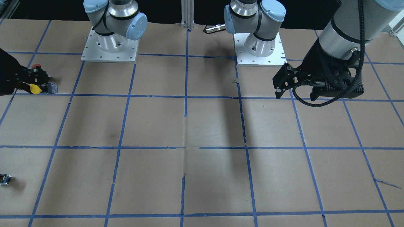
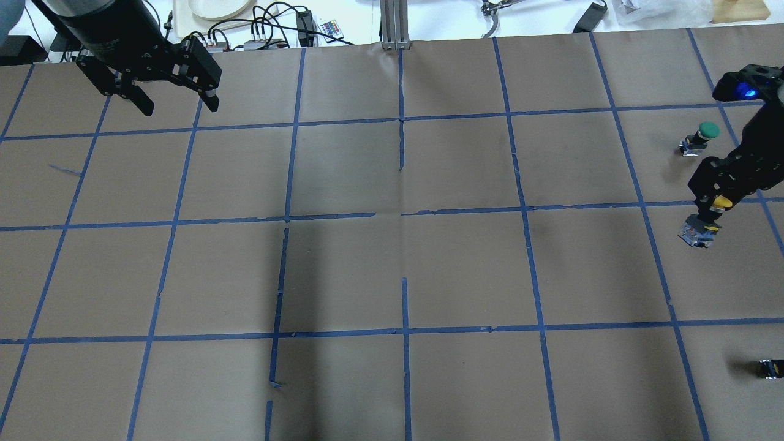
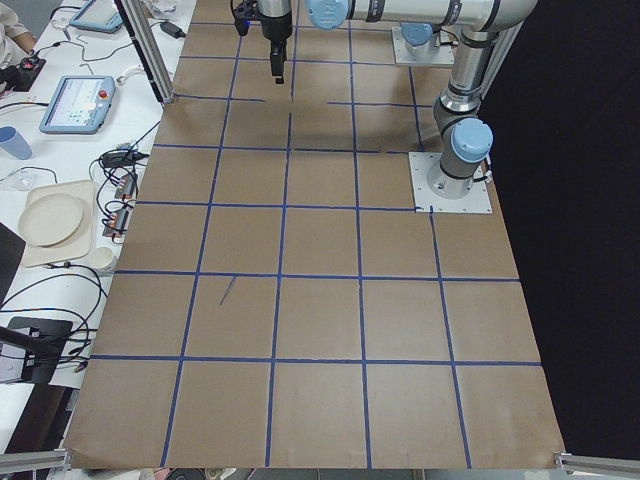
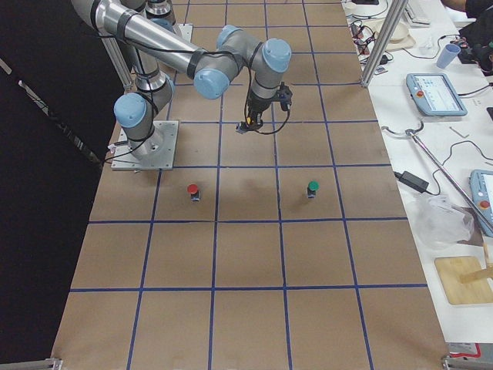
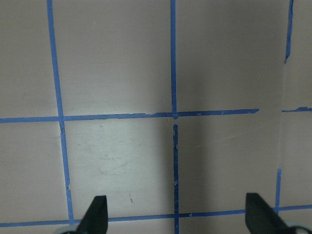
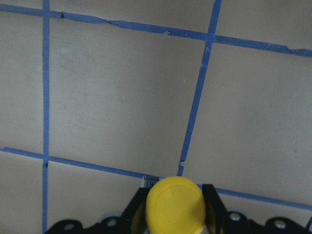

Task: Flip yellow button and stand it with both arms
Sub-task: 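Carry the button with the right gripper toward the far table edge, cap up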

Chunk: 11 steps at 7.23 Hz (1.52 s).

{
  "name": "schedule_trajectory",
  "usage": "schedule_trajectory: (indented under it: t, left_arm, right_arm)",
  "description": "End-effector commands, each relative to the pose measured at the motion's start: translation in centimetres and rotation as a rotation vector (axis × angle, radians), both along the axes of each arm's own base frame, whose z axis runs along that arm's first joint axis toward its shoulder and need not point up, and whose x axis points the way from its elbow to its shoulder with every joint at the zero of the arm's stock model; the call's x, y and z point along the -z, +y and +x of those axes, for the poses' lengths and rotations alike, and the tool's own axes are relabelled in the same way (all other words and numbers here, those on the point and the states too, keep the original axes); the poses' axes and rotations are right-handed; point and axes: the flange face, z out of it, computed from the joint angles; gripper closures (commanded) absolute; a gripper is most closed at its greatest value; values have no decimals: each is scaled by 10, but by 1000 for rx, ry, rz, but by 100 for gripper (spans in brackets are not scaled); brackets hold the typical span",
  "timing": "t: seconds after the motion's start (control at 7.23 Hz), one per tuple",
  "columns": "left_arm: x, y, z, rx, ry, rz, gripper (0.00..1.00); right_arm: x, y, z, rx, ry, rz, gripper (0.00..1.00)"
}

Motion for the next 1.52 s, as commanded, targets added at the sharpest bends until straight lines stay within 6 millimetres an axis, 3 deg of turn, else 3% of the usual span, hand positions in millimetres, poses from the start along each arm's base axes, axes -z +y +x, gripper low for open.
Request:
schedule_trajectory:
  t: [0.0,0.28,0.55,0.69,1.11,1.38]
  left_arm:
    - [-3,-8,0,2,-3,-8,0]
    - [8,-16,1,2,2,10,0]
    - [8,-15,0,-42,11,14,0]
    - [3,-11,0,-49,6,14,0]
    - [-9,37,-8,-88,1,108,0]
    - [-13,38,-10,-90,4,94,0]
  right_arm:
    - [23,10,-47,-314,9,-112,98]
    - [58,32,-76,-445,28,-156,98]
    - [65,25,-77,-621,7,-268,98]
    - [76,27,-89,-615,-15,-265,98]
    - [117,20,-122,-743,-61,-309,97]
    - [122,21,-140,-743,-51,-364,96]
